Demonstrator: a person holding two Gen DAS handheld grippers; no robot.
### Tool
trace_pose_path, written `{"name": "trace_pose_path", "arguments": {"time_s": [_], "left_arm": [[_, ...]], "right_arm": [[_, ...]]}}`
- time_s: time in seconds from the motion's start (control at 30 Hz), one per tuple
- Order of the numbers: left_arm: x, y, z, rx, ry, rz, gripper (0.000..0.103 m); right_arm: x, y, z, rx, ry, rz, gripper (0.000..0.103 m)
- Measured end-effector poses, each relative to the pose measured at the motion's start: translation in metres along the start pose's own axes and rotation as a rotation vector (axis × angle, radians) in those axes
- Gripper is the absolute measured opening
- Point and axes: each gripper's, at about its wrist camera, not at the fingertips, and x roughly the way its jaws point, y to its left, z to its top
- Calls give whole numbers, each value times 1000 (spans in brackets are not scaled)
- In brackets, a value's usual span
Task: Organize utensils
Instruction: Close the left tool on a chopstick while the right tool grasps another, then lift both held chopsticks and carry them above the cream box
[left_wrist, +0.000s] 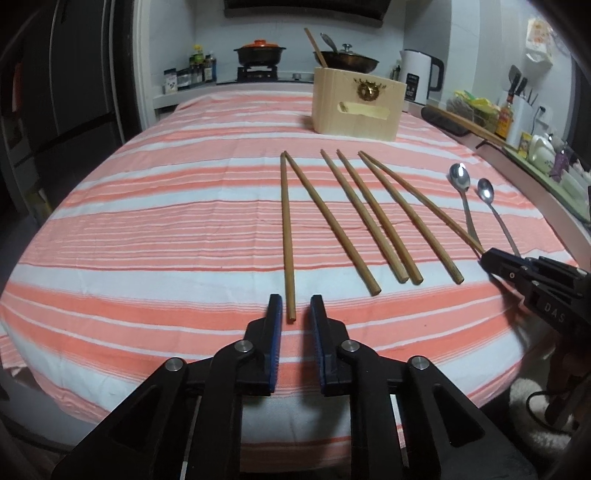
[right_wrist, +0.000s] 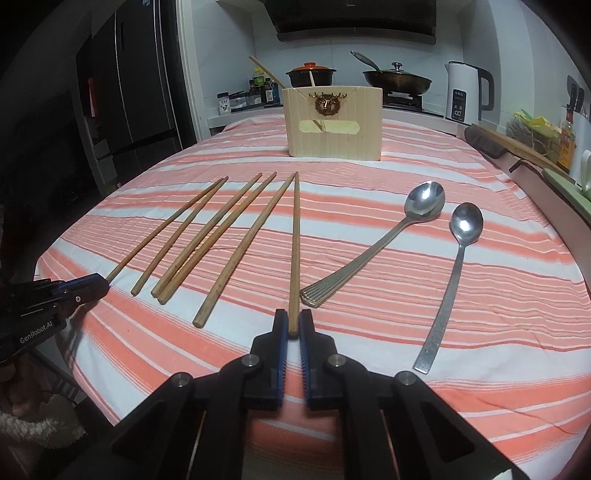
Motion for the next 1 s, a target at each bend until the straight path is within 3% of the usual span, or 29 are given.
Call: {"name": "trace_pose_path", "arguments": {"time_s": [0.17, 0.2, 0.23, 0.4, 0.73, 1.0], "left_arm": [[5, -2, 2, 9, -5, 15, 23], [6, -2, 3, 17, -10, 18, 18], [7, -3, 3, 20, -15, 18, 3], [0, 3, 14, 13, -35, 15, 2], [-55, 22, 69, 19, -171, -2, 2], [-87, 35, 109, 9, -256, -42, 2]], "right_arm": [[2, 3, 0, -17, -9, -10, 8], [3, 4, 0, -23, -12, -16, 8], [4, 5, 0, -28, -15, -22, 8], [-3, 6, 7, -46, -29, -25, 6], [-65, 5, 70, -108, -200, -41, 6], [-90, -1, 107, -107, -282, -27, 6]]}}
